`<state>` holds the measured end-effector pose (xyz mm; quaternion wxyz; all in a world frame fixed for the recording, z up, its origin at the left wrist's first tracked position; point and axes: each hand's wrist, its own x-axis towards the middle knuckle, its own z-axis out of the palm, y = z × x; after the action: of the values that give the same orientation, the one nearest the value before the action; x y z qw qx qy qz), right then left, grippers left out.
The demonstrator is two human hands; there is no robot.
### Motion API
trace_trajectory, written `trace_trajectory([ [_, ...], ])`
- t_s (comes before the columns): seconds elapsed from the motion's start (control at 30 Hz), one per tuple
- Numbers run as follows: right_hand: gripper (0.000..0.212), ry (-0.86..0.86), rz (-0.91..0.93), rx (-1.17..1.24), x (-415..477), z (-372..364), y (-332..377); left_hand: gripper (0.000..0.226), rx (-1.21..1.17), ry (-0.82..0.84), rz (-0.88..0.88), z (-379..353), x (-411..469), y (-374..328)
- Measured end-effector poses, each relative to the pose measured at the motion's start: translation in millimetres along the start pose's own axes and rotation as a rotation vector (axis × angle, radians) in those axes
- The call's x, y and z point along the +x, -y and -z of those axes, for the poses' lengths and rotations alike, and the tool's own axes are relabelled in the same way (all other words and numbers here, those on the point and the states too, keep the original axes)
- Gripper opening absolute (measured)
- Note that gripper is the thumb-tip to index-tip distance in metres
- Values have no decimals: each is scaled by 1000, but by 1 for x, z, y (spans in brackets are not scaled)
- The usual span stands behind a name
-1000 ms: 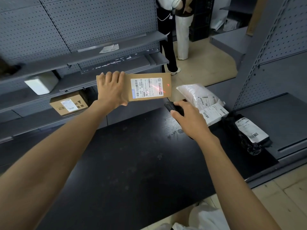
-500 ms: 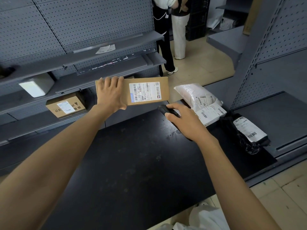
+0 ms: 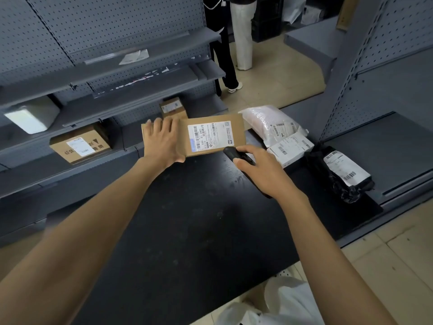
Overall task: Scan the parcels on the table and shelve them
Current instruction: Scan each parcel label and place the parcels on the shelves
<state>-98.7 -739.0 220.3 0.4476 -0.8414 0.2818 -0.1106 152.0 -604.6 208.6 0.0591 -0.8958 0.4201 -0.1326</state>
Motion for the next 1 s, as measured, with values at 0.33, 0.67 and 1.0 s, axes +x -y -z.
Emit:
trace_trajectory([
  [0.33, 42, -50, -255, 30, -46, 11, -71, 113, -113, 141, -155, -66, -25, -90],
  [0.67, 41, -282, -450, 78, -133, 85, -146, 108, -216, 68, -532, -47, -26, -254],
  [1.0, 40, -499, -499, 134, -277, 179, -223, 112, -169, -15, -709, -3, -78, -440],
])
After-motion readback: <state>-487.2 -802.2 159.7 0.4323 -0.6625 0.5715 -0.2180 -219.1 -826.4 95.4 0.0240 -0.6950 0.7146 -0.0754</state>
